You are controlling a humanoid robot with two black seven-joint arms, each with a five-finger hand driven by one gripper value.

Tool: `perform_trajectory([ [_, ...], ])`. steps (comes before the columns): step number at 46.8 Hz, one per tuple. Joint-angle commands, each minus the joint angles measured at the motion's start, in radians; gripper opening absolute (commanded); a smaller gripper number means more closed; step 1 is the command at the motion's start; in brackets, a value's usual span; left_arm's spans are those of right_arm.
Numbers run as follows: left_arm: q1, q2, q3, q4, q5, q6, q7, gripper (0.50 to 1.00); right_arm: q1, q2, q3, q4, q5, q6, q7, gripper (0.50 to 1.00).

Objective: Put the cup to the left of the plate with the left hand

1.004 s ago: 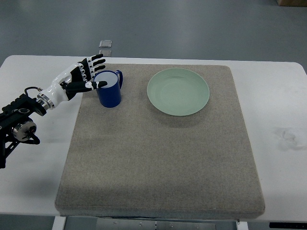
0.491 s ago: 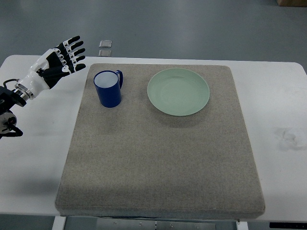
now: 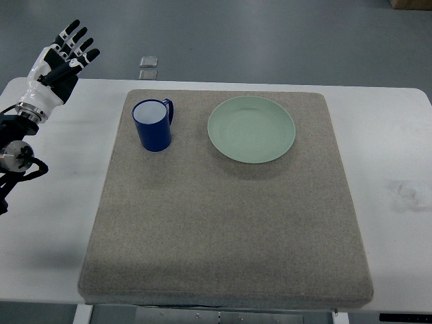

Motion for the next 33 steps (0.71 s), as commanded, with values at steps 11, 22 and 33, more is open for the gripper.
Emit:
perform_trajectory([
  [11,-0.022,-0.144,-0.001,0.137,-0.073,0.024,0.057,0.977,0.0,0.0,0.0,0.0,0.0,0.0,0.0,0.932],
  [22,-0.04,-0.17,-0.04,0.142,-0.107,0.03,0.065,0.973,0.0,0.0,0.0,0.0,0.0,0.0,0.0,0.932],
  [33,-0.105,-0.171,-0.04,0.142,-0.145,0.011,0.056,0.958,0.0,0.0,0.0,0.0,0.0,0.0,0.0,0.932],
])
